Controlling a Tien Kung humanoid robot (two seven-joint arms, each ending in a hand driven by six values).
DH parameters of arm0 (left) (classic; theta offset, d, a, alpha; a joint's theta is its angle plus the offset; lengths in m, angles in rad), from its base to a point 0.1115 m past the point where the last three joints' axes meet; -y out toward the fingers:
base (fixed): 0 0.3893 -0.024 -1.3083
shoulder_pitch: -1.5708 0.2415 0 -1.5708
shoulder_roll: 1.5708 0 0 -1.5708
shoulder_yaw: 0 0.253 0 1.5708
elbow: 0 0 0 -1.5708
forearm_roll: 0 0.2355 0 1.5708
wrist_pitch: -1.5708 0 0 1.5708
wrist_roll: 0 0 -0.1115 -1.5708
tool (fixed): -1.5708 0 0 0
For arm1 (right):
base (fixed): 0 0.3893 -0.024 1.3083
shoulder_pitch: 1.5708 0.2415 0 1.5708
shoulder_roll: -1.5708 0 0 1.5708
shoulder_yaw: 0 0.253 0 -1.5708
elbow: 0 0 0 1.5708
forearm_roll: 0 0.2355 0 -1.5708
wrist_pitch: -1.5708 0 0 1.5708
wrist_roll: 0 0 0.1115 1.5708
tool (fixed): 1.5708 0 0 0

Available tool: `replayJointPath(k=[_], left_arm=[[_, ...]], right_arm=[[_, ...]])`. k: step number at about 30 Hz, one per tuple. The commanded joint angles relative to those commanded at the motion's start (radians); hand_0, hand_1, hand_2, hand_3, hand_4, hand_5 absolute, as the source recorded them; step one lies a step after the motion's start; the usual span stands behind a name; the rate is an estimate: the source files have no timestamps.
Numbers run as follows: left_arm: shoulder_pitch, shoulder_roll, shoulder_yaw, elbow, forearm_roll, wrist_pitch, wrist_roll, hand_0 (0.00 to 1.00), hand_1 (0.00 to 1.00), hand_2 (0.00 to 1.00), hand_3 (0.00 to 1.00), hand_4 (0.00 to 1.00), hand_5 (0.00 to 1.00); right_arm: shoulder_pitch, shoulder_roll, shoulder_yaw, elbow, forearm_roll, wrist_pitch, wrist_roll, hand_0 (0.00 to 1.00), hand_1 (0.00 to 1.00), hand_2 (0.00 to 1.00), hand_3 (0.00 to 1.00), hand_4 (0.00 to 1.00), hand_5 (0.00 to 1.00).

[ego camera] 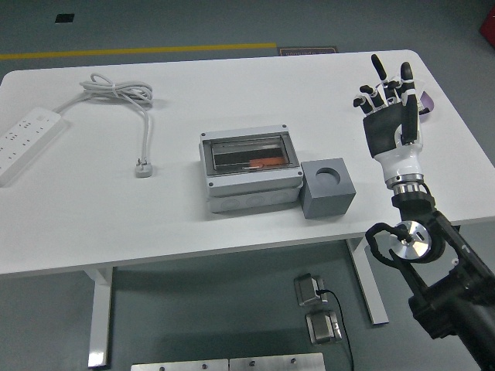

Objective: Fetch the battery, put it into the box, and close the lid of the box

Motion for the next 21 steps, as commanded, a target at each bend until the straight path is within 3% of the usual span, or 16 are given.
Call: replayJointPath(k=[8, 9, 14, 15, 20, 21], left_arm=[[-0.001, -0.002, -0.001, 0.000, 0.005, -0.001, 0.000, 0.602, 0.686, 0.711, 0.753, 0.804, 0.899], [-0.001, -0.002, -0.001, 0.000, 0.005, -0.001, 0.000, 0.601, 0.686, 0.709, 0.753, 0.804, 0.900], [-0.002, -0.003, -0.001, 0.000, 0.005, -0.001, 0.000, 0.601, 0.686, 0.709, 0.753, 0.804, 0.900], [-0.002, -0.003, 0.000, 0.000, 0.004, -0.002, 0.000, 0.599, 0.686, 0.708, 0.753, 0.804, 0.899], [-0.001, -0.001, 0.003, 0.000, -0.003, -0.004, -0.006, 0.599, 0.686, 0.708, 0.753, 0.804, 0.899], [0.000, 0.000, 0.003, 0.000, -0.005, -0.003, -0.007, 0.597, 0.686, 0.709, 0.752, 0.804, 0.900]], right_arm=[[0.001, -0.021, 0.040, 0.002, -0.154, -0.088, -0.042, 0.199, 0.306, 0.821, 0.263, 0.788, 0.494], [0.002, -0.023, 0.043, 0.002, -0.174, -0.100, -0.051, 0.295, 0.440, 0.820, 0.421, 0.793, 0.511], [-0.002, -0.030, 0.066, -0.001, -0.287, -0.149, -0.116, 0.295, 0.440, 0.820, 0.421, 0.793, 0.511], [-0.001, -0.032, 0.078, 0.000, -0.318, -0.160, -0.139, 0.761, 0.755, 0.878, 0.966, 0.922, 0.709], [0.007, -0.045, 0.157, 0.043, -0.505, -0.217, -0.257, 0.761, 0.755, 0.878, 0.966, 0.922, 0.709], [0.008, -0.048, 0.170, 0.054, -0.543, -0.219, -0.284, 0.991, 0.891, 0.913, 0.998, 0.967, 0.758]])
